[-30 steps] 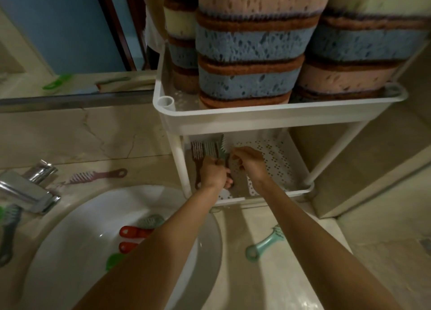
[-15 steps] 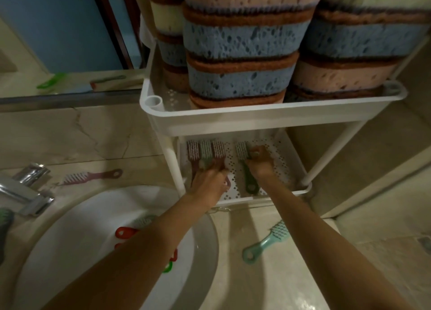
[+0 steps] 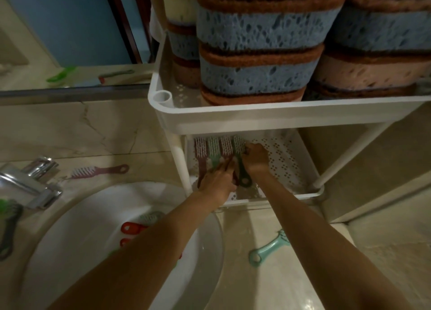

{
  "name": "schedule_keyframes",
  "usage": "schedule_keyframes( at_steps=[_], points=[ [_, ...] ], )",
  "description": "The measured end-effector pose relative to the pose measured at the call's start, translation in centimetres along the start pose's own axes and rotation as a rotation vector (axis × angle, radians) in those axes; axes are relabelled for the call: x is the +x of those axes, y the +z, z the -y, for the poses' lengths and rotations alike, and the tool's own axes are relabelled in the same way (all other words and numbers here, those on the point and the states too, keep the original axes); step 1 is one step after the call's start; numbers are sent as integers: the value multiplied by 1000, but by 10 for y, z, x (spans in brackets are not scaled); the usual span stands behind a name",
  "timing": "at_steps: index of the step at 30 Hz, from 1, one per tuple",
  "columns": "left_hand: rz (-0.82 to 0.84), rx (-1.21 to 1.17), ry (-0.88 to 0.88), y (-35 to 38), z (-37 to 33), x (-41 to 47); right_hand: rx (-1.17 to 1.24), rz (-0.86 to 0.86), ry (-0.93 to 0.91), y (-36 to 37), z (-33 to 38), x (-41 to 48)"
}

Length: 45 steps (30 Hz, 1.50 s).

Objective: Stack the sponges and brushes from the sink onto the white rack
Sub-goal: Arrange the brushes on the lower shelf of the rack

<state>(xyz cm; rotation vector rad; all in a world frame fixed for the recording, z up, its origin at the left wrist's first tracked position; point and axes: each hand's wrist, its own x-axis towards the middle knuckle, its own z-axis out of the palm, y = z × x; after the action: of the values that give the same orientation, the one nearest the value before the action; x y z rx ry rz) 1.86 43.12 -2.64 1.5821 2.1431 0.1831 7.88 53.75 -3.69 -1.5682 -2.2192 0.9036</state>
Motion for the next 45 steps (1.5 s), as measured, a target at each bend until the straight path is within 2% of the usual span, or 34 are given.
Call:
schedule_keyframes(
  at_steps=[9,14,17,18,20,23,26,31,37,41,45],
  points=[
    [-72,-13,-17,1,0,-3,108,163,-56,-33,-3,-18],
    [-176,-118,-45,-4,-19,-29,196,-72,-217,-40,-14,-62],
    [-307,-181,-28,-4,-35,-60,206,-251,-250,-46,-28,-113],
    [-363,-216,-14,-2,-39,-73,234,-323,-212,-45,-34,-133],
    [-443,-288,16,8,-43,-96,306,-408,-15,-37,-50,-170],
    [-447,-380,-23,28,-43,-123,320,-328,378,-17,-72,-198],
    [-397,-391,-47,42,-38,-140,250,-225,556,-6,-77,-201],
    [-352,-404,-32,46,-25,-163,38,-160,606,1,-72,-192],
    [-269,-410,-75,41,-7,-182,2,-166,659,10,-65,-201],
    [-195,-429,-97,44,-1,-193,-113,-20,506,13,-64,-221],
    [-234,-487,-185,43,21,-203,-187,60,335,24,-44,-242]
  ],
)
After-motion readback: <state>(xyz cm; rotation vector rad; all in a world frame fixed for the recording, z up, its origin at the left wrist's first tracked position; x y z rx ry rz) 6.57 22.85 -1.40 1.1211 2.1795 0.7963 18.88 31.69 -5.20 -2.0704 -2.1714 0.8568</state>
